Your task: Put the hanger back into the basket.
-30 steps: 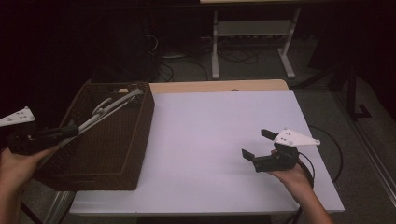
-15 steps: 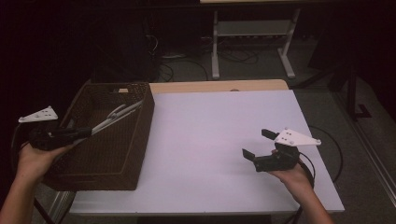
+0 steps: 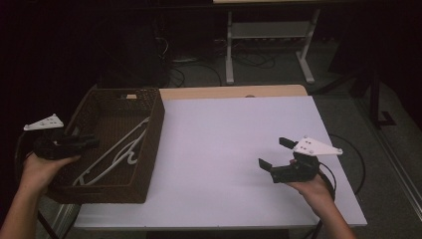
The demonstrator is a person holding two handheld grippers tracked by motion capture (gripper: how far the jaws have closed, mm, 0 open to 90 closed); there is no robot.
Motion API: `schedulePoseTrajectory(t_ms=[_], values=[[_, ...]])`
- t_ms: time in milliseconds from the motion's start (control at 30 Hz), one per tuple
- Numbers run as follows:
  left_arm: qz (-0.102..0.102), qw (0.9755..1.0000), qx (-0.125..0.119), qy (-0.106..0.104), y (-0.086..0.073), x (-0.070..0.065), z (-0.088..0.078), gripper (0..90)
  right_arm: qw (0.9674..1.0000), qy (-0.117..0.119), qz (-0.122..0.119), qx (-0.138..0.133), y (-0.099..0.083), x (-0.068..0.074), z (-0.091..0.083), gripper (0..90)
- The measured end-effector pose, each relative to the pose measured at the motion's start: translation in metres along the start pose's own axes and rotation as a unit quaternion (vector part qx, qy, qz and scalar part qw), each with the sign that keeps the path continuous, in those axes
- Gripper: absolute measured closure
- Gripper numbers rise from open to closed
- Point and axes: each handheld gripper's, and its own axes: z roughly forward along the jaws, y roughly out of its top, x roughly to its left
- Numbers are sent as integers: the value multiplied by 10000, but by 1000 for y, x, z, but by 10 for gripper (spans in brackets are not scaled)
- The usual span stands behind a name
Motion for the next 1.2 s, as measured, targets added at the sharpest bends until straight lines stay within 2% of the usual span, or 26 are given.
schedulePoseTrajectory(t_ms=[333, 433, 600, 633, 867, 967, 1067, 1200], values=[[-21, 9986, -522, -41, 10, -12, -6, 359, 10000, 18, 52, 20, 1, 1, -1, 1], [30, 9980, -632, -41, 15, -20, -5, 309, 10000, 10, 2, -36, 2, 0, 0, 1], [99, 9964, -834, -98, 24, -38, 0, 211, 10000, 36, 61, -30, 5, 0, 0, 1], [126, 9960, -879, -119, 26, -42, 1, 197, 10000, 36, -3, -84, 6, -1, 0, 1], [162, 9917, -1227, -359, 40, -65, 13, 124, 9999, 69, -12, -105, 13, 1, -1, 1], [154, 9889, -1385, -517, 45, -76, 20, 93, 9998, 75, -7, -156, 17, 0, -1, 1], [211, 9879, -1429, -567, 48, -84, 25, 73, 9998, 85, -12, -182, 20, -1, -1, 0], [340, 9834, -1615, -752, 54, -101, 37, 65, 9997, 84, -24, -249, 25, -2, -1, 0]])
